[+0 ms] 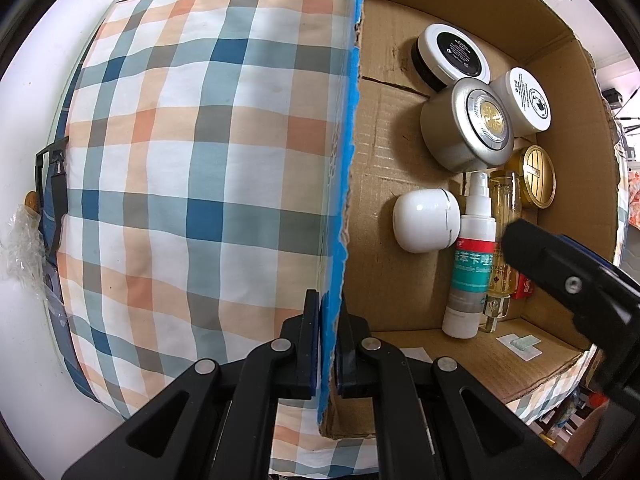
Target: Organize rigid objects
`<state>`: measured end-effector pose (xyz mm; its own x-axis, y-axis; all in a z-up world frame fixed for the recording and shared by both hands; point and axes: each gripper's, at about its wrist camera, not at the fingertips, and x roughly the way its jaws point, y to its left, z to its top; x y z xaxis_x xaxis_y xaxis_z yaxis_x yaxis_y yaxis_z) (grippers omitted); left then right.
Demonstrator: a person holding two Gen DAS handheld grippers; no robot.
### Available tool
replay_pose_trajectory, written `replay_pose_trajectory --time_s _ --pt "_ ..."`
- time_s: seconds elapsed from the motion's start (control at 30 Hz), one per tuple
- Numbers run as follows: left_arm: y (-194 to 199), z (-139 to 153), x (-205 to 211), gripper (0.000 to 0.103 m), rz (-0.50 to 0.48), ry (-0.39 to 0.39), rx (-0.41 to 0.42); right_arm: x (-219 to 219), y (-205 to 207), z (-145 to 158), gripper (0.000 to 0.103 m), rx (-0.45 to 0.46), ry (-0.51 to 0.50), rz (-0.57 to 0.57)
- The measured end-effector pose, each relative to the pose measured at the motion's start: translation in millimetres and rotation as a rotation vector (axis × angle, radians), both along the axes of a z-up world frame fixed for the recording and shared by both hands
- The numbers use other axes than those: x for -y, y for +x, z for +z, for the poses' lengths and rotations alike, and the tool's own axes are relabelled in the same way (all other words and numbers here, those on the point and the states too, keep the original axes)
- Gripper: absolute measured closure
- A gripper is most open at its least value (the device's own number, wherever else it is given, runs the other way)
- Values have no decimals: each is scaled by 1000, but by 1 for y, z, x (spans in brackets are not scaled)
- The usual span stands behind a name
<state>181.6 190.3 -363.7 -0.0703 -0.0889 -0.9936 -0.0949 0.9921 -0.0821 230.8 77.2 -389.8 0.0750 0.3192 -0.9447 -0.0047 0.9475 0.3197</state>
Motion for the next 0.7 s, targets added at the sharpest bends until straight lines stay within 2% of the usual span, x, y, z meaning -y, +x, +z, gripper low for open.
replay_pose_trajectory --time_s 0.1,0.23,0.47,0.6,0.7 --pt "0 0 0 99 -1 0 1 10 -3 8 1 16 -68 -23" --pt "0 1 0 99 2 -1 2 24 -7 19 0 58 -162 -45" --pt "-4 11 -4 98 32 -6 19 50 -15 32 0 71 -185 -67" --pt "-11 35 -3 95 40 14 61 60 -24 40 0 72 -170 -73" --pt "-17 57 7 95 16 68 111 63 -30 47 0 83 -175 -68"
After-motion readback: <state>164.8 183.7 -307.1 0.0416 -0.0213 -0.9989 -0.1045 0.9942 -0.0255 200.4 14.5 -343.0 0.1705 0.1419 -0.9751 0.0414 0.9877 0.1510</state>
